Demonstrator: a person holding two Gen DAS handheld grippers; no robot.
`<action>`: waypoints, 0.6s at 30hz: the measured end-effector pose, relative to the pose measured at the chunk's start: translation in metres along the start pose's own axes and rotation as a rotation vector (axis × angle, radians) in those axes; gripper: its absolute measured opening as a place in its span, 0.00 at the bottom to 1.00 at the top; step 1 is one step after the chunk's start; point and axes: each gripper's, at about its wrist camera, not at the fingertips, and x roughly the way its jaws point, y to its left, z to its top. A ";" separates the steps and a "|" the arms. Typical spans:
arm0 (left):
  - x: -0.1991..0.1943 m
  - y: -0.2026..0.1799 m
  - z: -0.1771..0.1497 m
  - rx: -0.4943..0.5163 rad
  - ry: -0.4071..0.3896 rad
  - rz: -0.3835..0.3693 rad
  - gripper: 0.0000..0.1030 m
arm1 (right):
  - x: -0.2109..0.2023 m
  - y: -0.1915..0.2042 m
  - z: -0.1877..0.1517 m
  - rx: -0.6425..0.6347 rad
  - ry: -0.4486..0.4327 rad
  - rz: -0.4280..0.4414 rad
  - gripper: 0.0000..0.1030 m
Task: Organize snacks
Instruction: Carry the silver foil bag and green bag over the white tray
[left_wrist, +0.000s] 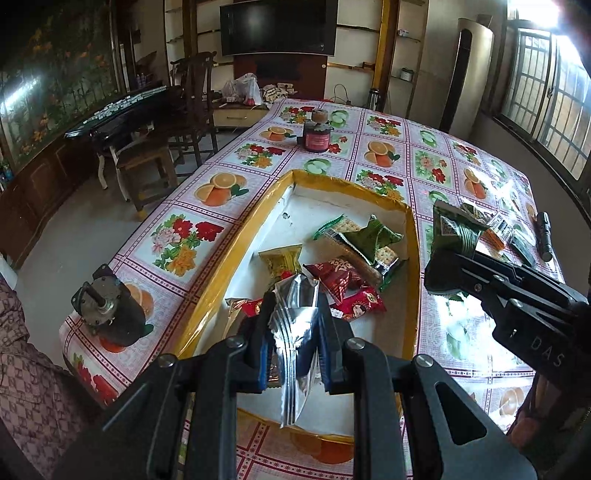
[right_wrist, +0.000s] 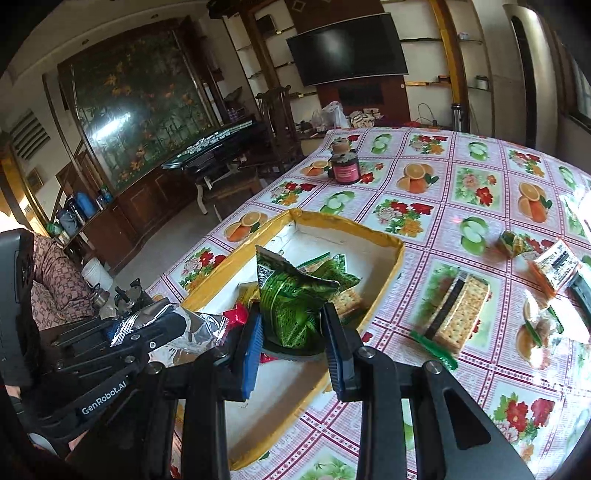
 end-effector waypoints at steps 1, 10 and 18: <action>0.001 0.001 0.000 -0.002 0.002 0.001 0.21 | 0.003 0.001 -0.001 -0.001 0.005 0.002 0.29; 0.010 0.005 0.001 -0.006 0.024 -0.005 0.21 | 0.018 0.006 0.001 -0.007 0.037 0.004 0.29; 0.018 0.008 0.001 -0.015 0.044 -0.031 0.21 | 0.033 0.007 0.001 -0.010 0.068 0.004 0.29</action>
